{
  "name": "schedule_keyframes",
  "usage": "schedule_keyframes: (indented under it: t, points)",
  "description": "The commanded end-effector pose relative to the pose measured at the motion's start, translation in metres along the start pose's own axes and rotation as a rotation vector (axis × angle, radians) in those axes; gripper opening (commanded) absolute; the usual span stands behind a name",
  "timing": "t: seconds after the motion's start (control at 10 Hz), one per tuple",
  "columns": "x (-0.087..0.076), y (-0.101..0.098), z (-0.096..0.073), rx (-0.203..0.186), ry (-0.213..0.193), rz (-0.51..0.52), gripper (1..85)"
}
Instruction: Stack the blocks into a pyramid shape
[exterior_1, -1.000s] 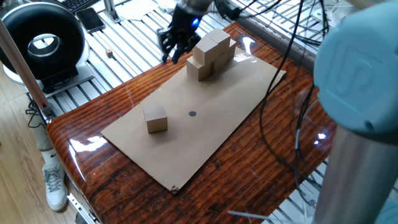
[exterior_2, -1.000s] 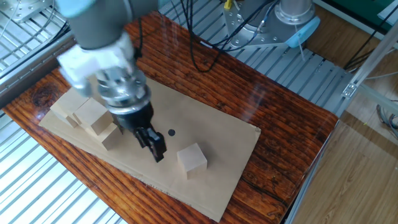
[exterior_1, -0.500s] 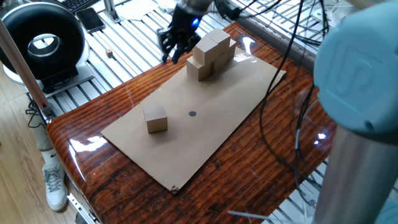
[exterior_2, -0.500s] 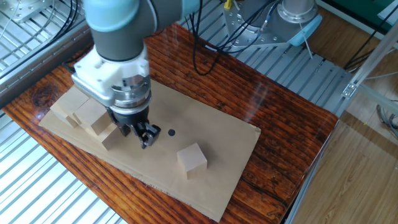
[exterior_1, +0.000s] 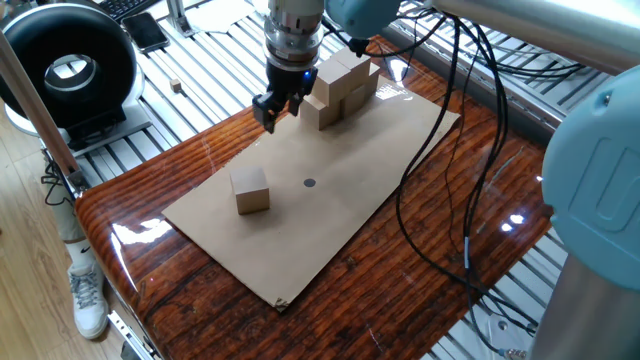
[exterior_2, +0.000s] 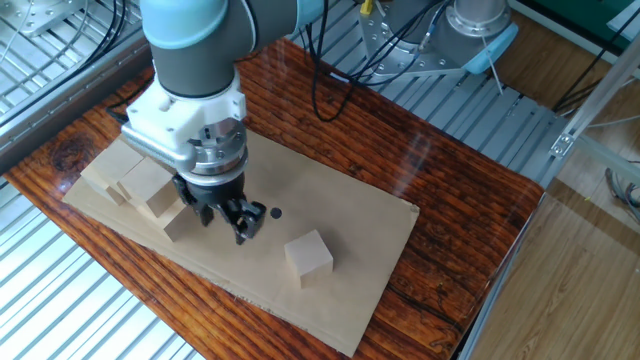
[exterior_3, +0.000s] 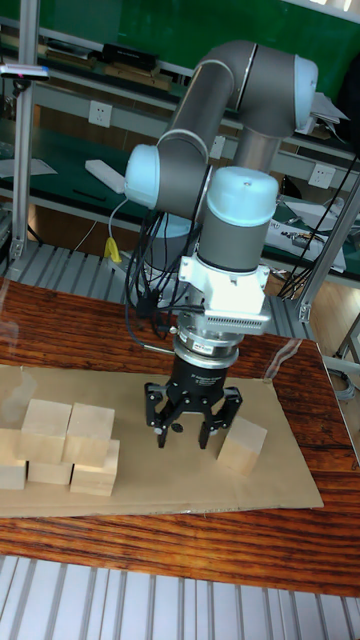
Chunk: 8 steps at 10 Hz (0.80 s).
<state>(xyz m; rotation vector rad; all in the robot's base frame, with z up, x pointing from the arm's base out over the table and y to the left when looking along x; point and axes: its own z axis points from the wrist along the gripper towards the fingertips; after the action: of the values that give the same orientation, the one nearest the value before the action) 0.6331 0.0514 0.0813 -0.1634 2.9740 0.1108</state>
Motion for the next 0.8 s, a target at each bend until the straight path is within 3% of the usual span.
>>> schedule_keyframes:
  t: [0.0, 0.2, 0.4, 0.7]
  points:
    - [-0.007, 0.034, -0.003, -0.081, -0.004, 0.127, 60.0]
    - [0.013, 0.059, -0.014, -0.108, 0.101, 0.204, 65.7]
    - [0.018, 0.073, -0.011, -0.105, 0.114, 0.229, 66.7]
    - [0.028, 0.099, -0.002, -0.146, 0.125, 0.243, 71.3]
